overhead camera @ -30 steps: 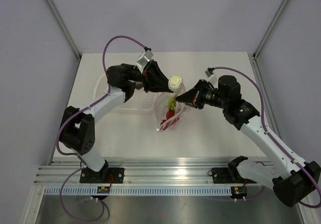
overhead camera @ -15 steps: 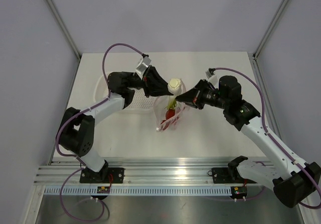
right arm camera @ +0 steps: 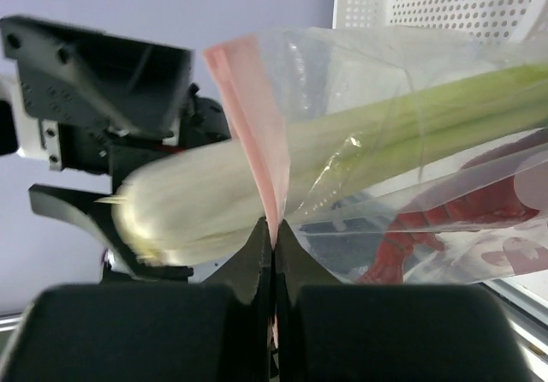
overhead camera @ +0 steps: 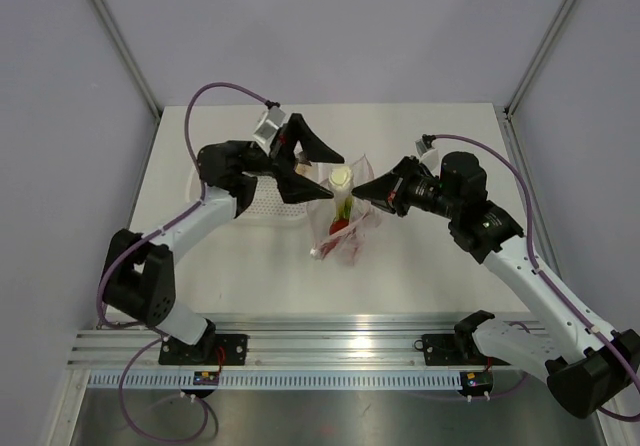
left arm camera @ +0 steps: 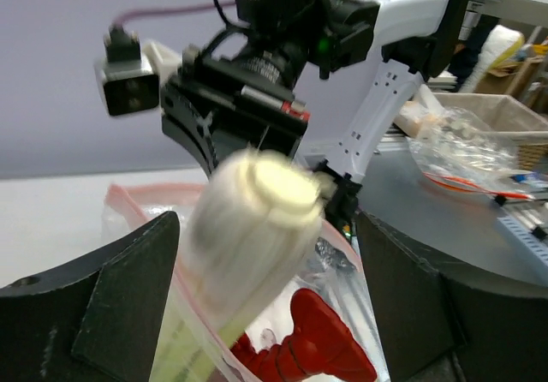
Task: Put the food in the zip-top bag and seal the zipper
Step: Place the fake vegetable in the zipper food storage bag, then adjust the zipper food storage bag at the center of the board.
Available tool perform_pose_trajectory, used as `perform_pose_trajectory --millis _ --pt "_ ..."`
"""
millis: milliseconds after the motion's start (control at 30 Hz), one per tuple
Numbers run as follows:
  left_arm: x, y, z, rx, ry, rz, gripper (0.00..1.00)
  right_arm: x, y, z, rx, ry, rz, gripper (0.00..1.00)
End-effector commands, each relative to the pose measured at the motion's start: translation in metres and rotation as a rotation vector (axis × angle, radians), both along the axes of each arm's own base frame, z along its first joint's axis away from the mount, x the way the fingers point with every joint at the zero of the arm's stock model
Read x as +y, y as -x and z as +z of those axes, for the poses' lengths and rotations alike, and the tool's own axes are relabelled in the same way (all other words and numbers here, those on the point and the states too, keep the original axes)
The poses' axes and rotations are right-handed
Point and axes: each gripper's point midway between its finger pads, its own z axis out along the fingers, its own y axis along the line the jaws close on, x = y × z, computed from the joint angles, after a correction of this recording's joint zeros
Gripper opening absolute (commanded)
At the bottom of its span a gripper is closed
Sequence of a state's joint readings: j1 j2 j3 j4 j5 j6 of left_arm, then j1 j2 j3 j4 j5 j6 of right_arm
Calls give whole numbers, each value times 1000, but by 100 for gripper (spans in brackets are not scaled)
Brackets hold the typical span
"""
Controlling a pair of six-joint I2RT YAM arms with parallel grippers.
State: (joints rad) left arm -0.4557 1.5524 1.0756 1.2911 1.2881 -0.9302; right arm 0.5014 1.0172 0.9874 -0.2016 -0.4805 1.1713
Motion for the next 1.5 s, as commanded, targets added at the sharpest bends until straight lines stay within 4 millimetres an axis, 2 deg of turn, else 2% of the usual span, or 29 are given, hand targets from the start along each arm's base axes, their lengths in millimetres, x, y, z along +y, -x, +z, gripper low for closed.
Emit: perform_pose_trajectory --millis 0,33,67,100,133,167,200,233,267,367,400,467,600,633,700,867,1067,1167,1233,1467 --pt "28 20 74 -322 205 114 86 -2 -5 46 -103 -91 -33 0" --pt "28 9 70 -234 165 150 87 -2 -5 46 -103 -93 -35 0" --pt "34 8 87 -296 200 228 87 -3 -5 47 -103 -94 -38 0" --pt "36 -2 90 -292 190 293 88 -3 -5 47 -103 -96 -41 0" --pt "34 -20 69 -128 74 368 91 -4 -6 47 -104 -96 -49 0" --pt "44 -37 93 -257 93 542 93 -5 -5 48 -106 -98 -49 0" --pt "46 -45 90 -238 51 613 94 -5 -6 48 -104 -98 -52 0" --pt "51 -56 69 -145 -45 682 94 -5 -7 47 -101 -98 -57 0" --pt "60 -69 70 -117 -63 785 94 -5 -7 48 -104 -101 -57 0" --pt "75 -75 51 6 -135 893 98 -4 -10 47 -104 -104 -58 0" --pt "76 -72 36 50 -162 897 99 -3 -10 46 -103 -104 -56 0" --pt "77 -71 21 109 -178 909 99 -2 -12 43 -99 -105 -53 0" --pt "64 -68 -19 201 -262 896 99 1 -15 38 -86 -106 -45 0" --pt "62 -76 -26 210 -291 927 99 2 -16 36 -81 -106 -43 0" --pt "57 -77 -41 246 -350 919 99 3 -16 34 -77 -106 -42 0" --pt "44 -72 -63 266 -417 874 99 1 -16 31 -72 -100 -49 0" --pt "43 -62 -84 281 -479 854 99 2 -18 27 -65 -89 -53 0" --pt "47 -60 -85 281 -479 872 99 1 -19 25 -63 -79 -60 0" --pt "54 -57 -77 274 -438 905 99 0 -18 23 -63 -73 -62 0" --pt "66 -35 -37 220 -291 915 99 0 -18 22 -60 -71 -59 0"
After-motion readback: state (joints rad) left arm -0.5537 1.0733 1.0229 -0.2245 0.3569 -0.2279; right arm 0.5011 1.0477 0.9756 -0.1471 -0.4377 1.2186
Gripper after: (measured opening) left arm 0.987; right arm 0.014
